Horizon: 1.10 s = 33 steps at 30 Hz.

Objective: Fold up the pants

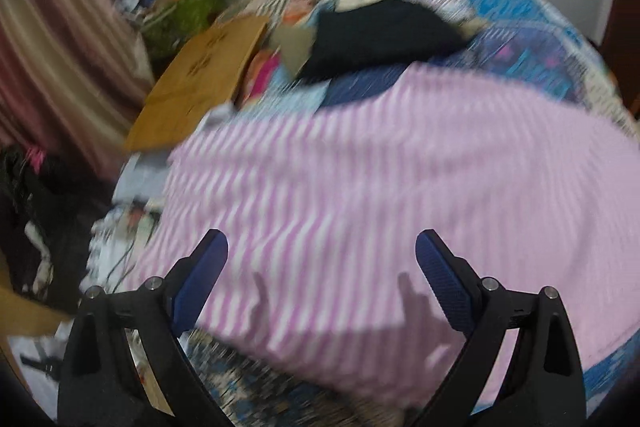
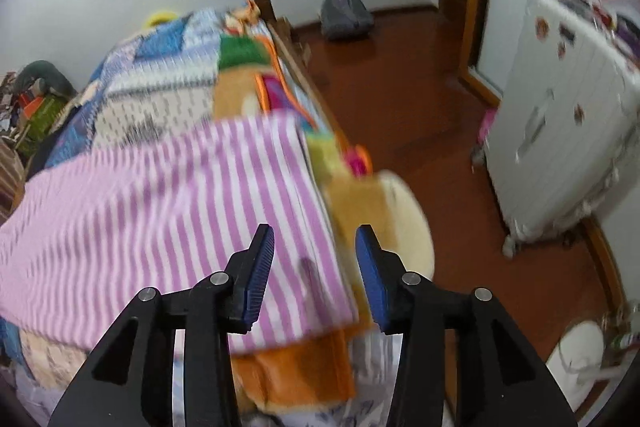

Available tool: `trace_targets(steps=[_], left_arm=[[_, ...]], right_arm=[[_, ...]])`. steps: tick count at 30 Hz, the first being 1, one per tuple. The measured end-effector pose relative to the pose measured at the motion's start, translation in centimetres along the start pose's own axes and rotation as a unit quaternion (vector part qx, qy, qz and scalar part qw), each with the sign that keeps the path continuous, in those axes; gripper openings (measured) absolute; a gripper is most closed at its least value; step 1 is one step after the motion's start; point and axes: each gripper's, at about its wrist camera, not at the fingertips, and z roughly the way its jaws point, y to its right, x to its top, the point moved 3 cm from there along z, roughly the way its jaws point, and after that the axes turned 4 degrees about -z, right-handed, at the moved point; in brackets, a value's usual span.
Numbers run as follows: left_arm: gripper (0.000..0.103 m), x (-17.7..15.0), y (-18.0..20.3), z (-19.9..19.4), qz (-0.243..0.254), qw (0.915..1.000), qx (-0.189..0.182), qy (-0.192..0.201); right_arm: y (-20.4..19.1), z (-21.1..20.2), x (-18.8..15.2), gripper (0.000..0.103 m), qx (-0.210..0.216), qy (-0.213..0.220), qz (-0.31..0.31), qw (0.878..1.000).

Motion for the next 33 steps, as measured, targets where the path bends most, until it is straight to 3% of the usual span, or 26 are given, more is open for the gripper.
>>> trace_targets(steps=[6, 13, 16, 19, 21, 22, 28, 33], left_arm=[[0.096, 5.5, 6.7, 1.7, 0.018, 0.9987, -0.047, 0.007], [0.096, 8.8, 13.5, 6.7, 0.059, 0.9963, -0.061, -0.016], [0.096, 8.9, 15.4, 8.8, 0.081, 0.9952, -0.047, -0.028], [0.097, 8.8, 15.9, 9.9, 0.081, 0.9955, -0.044, -0.025], [0.097, 8.9, 15.6, 10.3, 0.07, 0.9959, -0.051, -0.027], [0.097, 8.9, 15.4, 10.4, 0.064, 0.9961, -0.053, -0.029], [0.097, 8.8, 15.5, 10.5, 0.059, 0.9974, -0.036, -0.019], [0.097, 9.2, 15.3, 11.2, 0.065, 0.9978, 0.011, -0.002]], right_arm=[[-1.6, 2.9, 4.7, 0.039, 0.027, 0.019, -0.027, 0.999], [-1.6, 10.2, 6.2, 0.039, 0.017, -0.033, -0.045, 0.998], [-1.0, 12.2, 5.8, 0.039, 0.021, -0.052, -0.042, 0.998], [-1.0, 12.8, 5.2, 0.039, 0.041, -0.054, -0.04, 0.997], [-1.2, 12.6, 5.1, 0.023, 0.055, -0.043, -0.045, 0.997], [-1.3, 12.6, 5.2, 0.01, 0.055, -0.04, -0.047, 0.997], [-2.5, 11.1, 6.4, 0.006, 0.014, 0.02, -0.099, 0.995], [-2.0, 11.7, 7.4, 0.005, -0.013, 0.025, -0.103, 0.994]])
